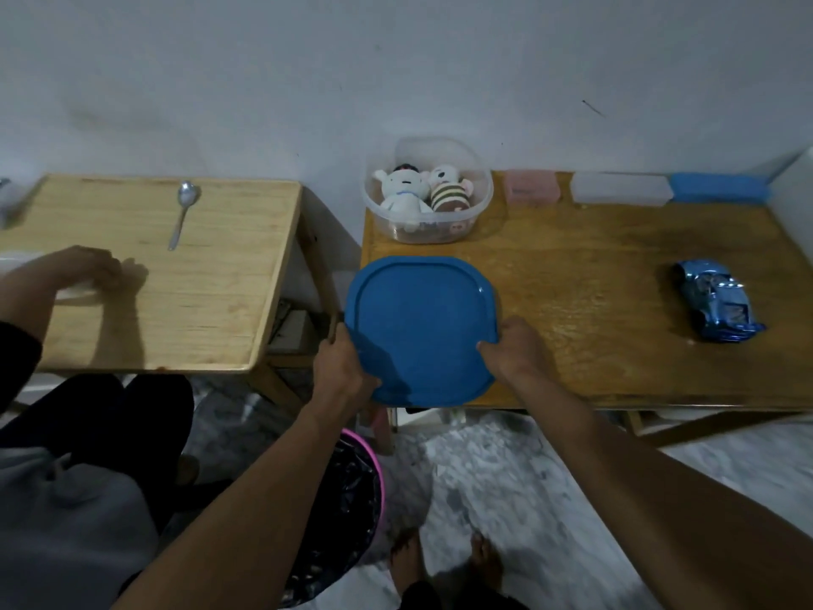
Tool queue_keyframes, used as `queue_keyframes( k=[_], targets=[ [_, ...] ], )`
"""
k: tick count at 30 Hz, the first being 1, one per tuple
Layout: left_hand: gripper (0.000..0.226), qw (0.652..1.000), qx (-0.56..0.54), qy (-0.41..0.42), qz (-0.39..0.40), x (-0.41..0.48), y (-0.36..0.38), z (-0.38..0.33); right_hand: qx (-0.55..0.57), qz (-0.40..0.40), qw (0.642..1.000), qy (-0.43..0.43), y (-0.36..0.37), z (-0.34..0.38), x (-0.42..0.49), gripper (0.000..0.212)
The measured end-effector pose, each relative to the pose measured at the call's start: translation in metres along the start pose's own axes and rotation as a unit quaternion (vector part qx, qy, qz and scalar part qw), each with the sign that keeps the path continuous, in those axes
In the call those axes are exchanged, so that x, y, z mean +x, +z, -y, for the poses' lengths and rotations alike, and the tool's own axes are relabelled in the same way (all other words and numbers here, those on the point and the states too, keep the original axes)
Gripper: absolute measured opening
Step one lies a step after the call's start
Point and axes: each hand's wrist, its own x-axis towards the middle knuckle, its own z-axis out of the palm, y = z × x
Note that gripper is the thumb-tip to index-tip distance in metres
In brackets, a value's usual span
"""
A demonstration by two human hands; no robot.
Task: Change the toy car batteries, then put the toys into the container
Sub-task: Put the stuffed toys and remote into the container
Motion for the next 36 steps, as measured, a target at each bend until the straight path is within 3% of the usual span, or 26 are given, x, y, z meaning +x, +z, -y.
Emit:
queue_keyframes(
  k=[4,9,16,21,26,36],
  targets=[
    [0.087,0.999,-0.023,0.028,-0.029,-0.002,-0.015,-0.003,0.024,-0.03,0.999,-0.038,-0.006,0.01,0.0,0.038],
    [0.094,0.995,-0.03,0.072,-0.067,0.004,-0.046,-0.03,0.073,-0.082,0.988,-0.111,-0.025,0.034,0.008,0.053],
    [0.098,0.988,-0.016,0.132,-0.079,0.036,-0.079,-0.076,0.022,-0.124,0.976,-0.178,-0.068,0.07,0.047,0.044],
    [0.097,0.987,-0.011,0.131,-0.09,0.056,-0.085,-0.099,0.018,-0.096,0.973,-0.211,-0.09,0.083,0.075,0.038],
    [0.098,0.986,-0.004,0.134,-0.1,0.079,-0.09,-0.106,0.021,-0.058,0.972,-0.227,-0.095,0.092,0.098,0.048],
    [0.082,0.992,0.019,0.102,-0.07,0.145,-0.107,-0.121,0.017,-0.044,0.98,-0.195,-0.081,0.124,0.16,0.049]
  ],
)
